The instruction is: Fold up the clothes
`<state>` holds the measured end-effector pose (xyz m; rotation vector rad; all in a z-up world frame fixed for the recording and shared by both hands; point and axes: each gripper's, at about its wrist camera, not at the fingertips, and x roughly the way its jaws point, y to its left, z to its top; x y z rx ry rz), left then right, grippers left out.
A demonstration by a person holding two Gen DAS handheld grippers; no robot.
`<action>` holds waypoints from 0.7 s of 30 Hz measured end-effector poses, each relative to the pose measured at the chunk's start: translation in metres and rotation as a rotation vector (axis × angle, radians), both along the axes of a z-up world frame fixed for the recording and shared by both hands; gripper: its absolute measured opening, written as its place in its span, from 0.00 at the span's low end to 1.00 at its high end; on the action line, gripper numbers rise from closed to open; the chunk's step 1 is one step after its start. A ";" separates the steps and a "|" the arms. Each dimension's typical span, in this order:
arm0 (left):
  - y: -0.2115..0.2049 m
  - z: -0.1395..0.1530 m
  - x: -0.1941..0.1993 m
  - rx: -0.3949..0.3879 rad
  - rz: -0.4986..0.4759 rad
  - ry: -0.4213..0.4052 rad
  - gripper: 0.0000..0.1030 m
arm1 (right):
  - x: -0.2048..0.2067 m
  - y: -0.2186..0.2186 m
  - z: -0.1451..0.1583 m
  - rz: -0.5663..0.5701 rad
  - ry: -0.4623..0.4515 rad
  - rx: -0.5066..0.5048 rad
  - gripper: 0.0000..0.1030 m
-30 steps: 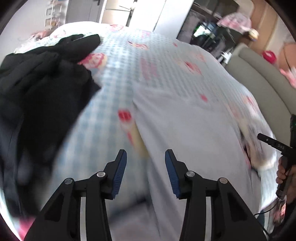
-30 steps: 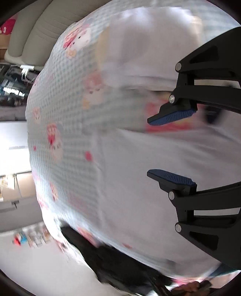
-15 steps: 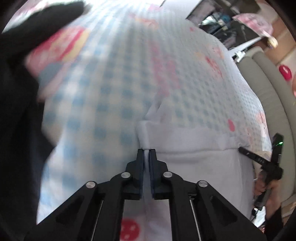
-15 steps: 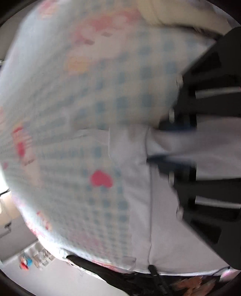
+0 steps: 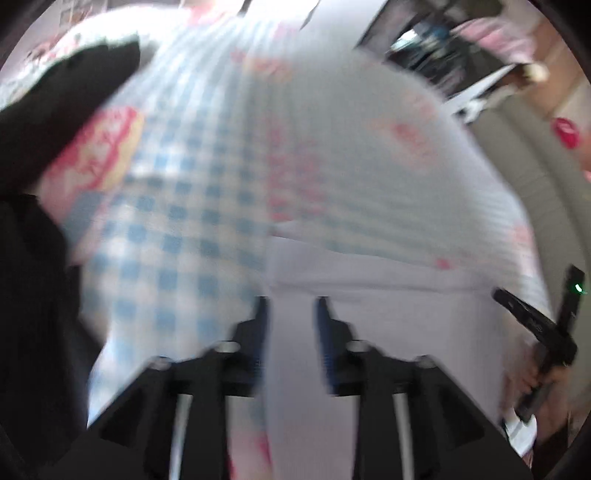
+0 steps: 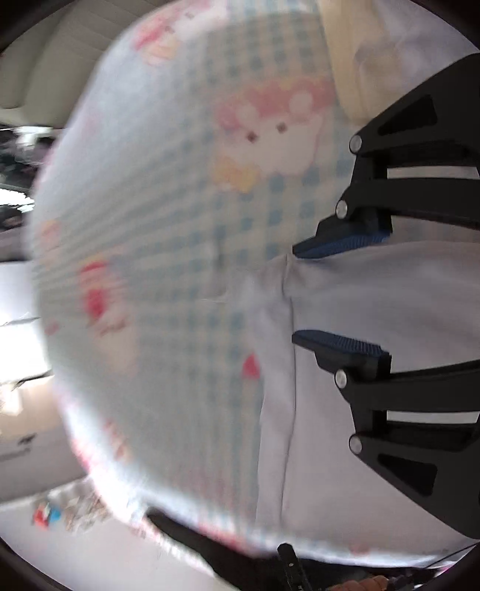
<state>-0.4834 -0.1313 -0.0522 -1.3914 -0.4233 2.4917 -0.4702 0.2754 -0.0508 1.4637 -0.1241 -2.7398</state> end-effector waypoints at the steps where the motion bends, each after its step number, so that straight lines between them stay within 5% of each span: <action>1: 0.002 0.011 0.027 -0.025 -0.011 0.041 0.43 | 0.017 -0.002 0.015 0.019 0.031 -0.023 0.42; 4: -0.006 0.032 0.111 -0.058 0.008 0.124 0.43 | 0.075 -0.009 0.049 0.095 0.079 -0.123 0.47; 7: -0.025 0.026 0.183 0.053 0.086 0.098 0.43 | 0.146 -0.021 0.051 0.173 0.062 -0.216 0.47; 14: 0.036 0.000 0.301 0.087 -0.056 0.095 0.40 | 0.295 -0.041 -0.015 0.149 -0.115 -0.232 0.47; 21: 0.053 -0.057 0.344 -0.123 -0.029 -0.090 0.18 | 0.359 -0.049 -0.052 0.124 -0.133 -0.135 0.46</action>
